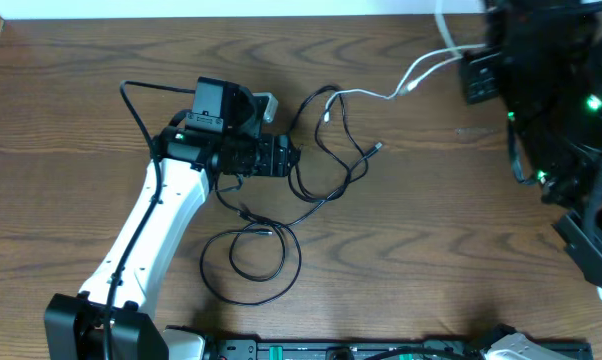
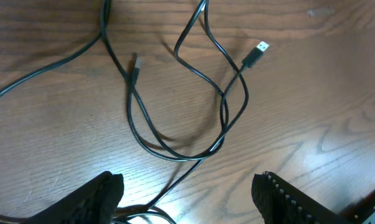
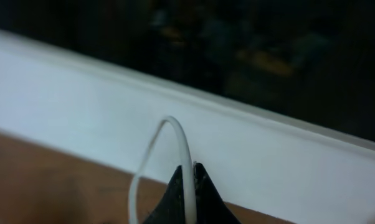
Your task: Untangle cables
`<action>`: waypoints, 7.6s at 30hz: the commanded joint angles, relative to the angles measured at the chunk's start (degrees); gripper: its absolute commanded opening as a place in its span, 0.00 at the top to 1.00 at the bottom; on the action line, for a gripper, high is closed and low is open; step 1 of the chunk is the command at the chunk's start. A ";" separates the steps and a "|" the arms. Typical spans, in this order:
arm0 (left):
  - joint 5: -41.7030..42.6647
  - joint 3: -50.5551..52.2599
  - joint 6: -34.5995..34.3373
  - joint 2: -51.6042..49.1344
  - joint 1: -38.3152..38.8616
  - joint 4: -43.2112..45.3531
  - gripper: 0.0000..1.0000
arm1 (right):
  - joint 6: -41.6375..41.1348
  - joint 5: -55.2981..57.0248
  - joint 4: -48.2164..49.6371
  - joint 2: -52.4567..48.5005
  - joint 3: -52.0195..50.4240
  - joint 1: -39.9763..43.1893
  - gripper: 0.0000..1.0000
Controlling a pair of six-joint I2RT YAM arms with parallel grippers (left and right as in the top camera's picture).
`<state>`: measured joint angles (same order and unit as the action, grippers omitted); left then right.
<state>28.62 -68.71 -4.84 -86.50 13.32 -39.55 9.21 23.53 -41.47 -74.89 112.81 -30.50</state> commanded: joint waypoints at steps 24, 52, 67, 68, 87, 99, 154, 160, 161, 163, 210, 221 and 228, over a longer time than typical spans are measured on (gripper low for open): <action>0.33 0.04 0.98 -0.13 0.15 -0.68 0.28 | -3.23 13.31 0.35 -4.17 0.48 15.17 0.99; 0.33 0.04 0.98 -0.13 0.15 -4.44 0.28 | -6.73 -17.29 -2.34 -32.81 0.46 74.79 0.99; 0.35 0.04 0.94 -0.13 0.15 -6.49 0.28 | -9.68 -18.12 -8.13 -49.94 0.46 81.44 0.99; 0.35 0.04 0.94 -0.13 0.15 -6.56 0.28 | -9.92 -18.12 -8.81 -51.01 0.46 81.42 0.99; 0.35 0.04 0.70 -0.13 0.15 -6.62 0.28 | -14.53 -20.63 -15.45 -54.62 1.03 81.42 0.01; 0.33 0.04 0.72 -0.13 0.15 -6.01 0.28 | -17.09 -37.55 -15.10 -41.44 11.08 76.81 0.01; -18.82 0.02 -8.26 9.05 -11.45 -13.55 0.29 | -16.17 -28.35 -9.09 -61.16 5.31 -1.64 0.52; -18.84 0.02 -8.24 9.05 -11.45 -14.21 0.29 | -16.94 -27.04 -7.39 -61.02 5.42 -1.27 0.99; -18.84 0.02 -8.24 9.03 -11.45 -14.23 0.29 | -16.92 -27.06 -7.85 -60.65 5.60 -1.03 0.99; -18.84 0.02 -8.24 9.03 -11.45 -14.21 0.29 | -16.87 -26.84 -10.01 -59.25 6.67 -0.48 0.99; 9.01 0.02 8.87 3.65 0.20 13.84 0.11 | -8.94 -38.84 -6.54 -12.87 10.12 1.90 0.99; 8.48 0.02 5.97 -3.26 2.89 22.25 0.18 | -8.98 -42.12 -8.74 -12.31 10.12 1.90 0.99; 6.47 0.02 0.00 -4.63 3.17 30.56 0.29 | -9.16 -42.80 -11.08 -12.31 10.12 1.90 0.99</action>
<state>36.14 -68.71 -0.93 -90.76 16.19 -11.79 -0.58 -18.15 -52.21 -88.77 122.93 -28.62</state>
